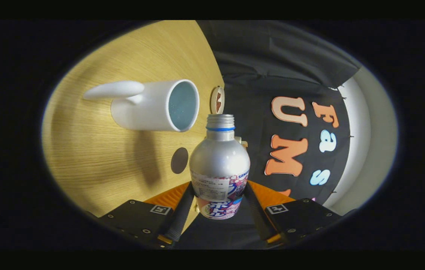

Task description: Take the bottle from table, then pour the juice into the cup, finally place the bottle on the coaster

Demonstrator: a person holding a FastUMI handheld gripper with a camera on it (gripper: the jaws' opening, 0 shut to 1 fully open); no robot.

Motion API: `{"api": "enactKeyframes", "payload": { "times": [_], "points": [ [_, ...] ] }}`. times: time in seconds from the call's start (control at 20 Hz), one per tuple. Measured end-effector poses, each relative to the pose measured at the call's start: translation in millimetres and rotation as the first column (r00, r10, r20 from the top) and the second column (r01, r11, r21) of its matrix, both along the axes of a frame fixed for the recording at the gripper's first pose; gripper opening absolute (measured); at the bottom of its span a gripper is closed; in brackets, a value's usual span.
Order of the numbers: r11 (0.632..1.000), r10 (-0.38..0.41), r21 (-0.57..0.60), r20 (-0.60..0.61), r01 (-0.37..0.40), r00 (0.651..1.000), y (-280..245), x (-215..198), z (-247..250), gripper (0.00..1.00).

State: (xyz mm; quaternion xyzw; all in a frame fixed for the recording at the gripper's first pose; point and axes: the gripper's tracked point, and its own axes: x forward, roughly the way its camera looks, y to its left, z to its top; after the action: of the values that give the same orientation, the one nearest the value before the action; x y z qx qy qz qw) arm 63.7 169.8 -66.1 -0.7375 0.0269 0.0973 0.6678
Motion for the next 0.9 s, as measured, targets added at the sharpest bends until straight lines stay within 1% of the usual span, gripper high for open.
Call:
{"api": "enactKeyframes", "payload": {
  "times": [0.15,0.55,0.9],
  "points": [
    [1.000,0.003,-0.012,-0.016,-0.003,1.000,-1.7,1.9,-5.0,0.77],
    [0.993,0.024,-0.114,-0.027,-0.027,0.999,0.7,1.8,-2.4,0.77],
    [0.985,0.046,-0.168,-0.024,-0.049,0.999,5.5,-2.2,-0.3,0.77]
  ]
}}
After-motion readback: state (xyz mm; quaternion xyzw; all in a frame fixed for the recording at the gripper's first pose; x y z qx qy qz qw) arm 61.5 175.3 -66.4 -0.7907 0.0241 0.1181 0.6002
